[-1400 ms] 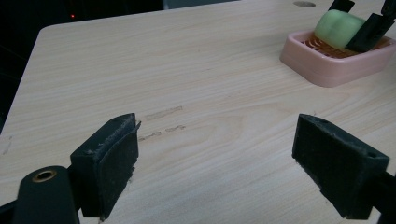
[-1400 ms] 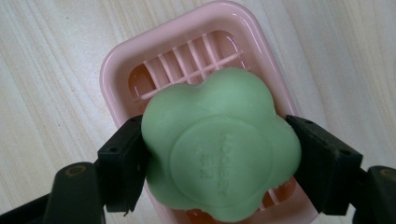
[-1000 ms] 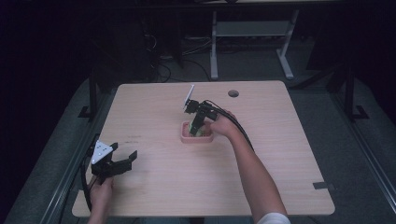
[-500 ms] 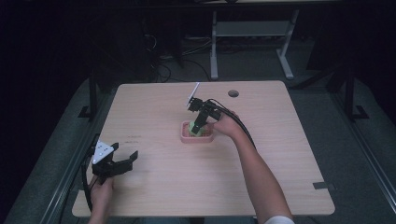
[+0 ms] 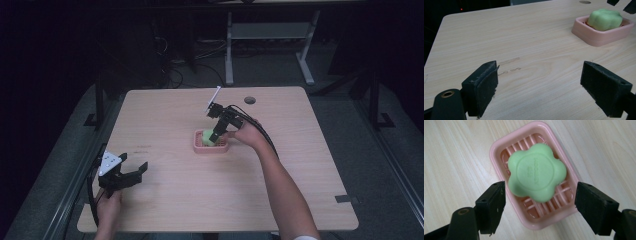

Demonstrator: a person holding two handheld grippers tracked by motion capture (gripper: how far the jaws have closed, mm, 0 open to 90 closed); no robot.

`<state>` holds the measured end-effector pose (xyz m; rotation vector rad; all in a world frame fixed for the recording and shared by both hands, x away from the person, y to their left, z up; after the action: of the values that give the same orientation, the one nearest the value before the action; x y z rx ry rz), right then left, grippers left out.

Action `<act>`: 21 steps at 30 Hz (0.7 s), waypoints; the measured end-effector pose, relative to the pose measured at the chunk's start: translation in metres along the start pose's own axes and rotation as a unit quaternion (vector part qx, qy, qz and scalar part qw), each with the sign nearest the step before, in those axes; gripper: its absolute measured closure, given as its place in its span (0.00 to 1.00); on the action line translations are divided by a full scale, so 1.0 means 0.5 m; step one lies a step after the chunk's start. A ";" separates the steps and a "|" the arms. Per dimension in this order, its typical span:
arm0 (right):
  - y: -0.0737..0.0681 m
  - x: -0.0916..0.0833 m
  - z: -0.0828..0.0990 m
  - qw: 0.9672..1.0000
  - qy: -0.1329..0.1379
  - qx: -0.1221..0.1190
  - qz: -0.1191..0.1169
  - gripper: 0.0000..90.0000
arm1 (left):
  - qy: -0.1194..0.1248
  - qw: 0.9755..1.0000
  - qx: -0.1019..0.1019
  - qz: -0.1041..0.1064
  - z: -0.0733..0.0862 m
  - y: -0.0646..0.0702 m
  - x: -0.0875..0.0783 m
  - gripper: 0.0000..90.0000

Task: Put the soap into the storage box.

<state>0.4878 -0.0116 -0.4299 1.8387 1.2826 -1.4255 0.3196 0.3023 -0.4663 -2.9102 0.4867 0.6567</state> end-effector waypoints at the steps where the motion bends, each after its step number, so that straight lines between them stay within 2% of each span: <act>1: -0.001 -0.003 0.002 1.000 0.002 0.000 0.000 0.27 | 0.000 1.000 0.000 0.000 0.000 0.000 0.000 0.16; 8: -0.003 -0.026 0.018 1.000 0.009 -0.002 0.003 0.27 | -0.002 1.000 0.005 0.000 0.001 0.000 -0.001 0.16; 21: 0.002 -0.043 0.055 1.000 0.019 0.007 0.004 0.27 | -0.002 1.000 0.004 -0.001 0.000 0.002 -0.001 0.16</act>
<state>0.4752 -0.0425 -0.4194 1.8873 1.2845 -1.4051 0.3189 0.3017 -0.4661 -2.9012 0.4856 0.6598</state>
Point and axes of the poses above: each handheld gripper's, and its own axes: x roughly forward along the jaws, z roughly out of its underside, y roughly to its right, the point moved 4 cm from there along x, roughly forward along the jaws, and after that the axes turned 5 degrees about -z, right-handed, at the moved point
